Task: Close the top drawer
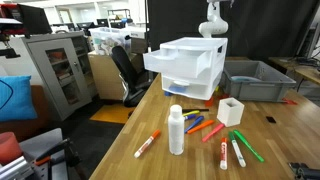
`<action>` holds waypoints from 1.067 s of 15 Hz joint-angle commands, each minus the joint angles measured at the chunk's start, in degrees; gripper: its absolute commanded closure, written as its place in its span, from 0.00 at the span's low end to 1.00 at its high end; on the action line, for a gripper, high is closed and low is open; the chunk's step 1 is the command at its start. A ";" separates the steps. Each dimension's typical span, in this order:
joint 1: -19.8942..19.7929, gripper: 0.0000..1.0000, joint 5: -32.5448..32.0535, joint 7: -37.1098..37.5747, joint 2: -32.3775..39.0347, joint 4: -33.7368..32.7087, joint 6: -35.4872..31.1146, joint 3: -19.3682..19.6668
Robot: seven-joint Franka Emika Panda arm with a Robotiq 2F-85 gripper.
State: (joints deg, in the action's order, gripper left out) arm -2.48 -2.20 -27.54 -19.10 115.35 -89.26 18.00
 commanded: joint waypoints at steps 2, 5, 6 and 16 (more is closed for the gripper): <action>-1.54 0.00 1.02 -0.14 0.10 0.45 -0.21 -1.25; -1.34 0.00 3.47 1.17 -0.11 2.71 -1.71 -1.61; -1.37 0.00 4.58 1.91 -0.07 3.58 -2.46 -1.77; -2.31 0.00 12.81 8.61 0.81 6.66 -2.71 -2.48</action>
State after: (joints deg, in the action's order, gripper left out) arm -3.15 10.22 -18.50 -18.53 122.20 -92.22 16.90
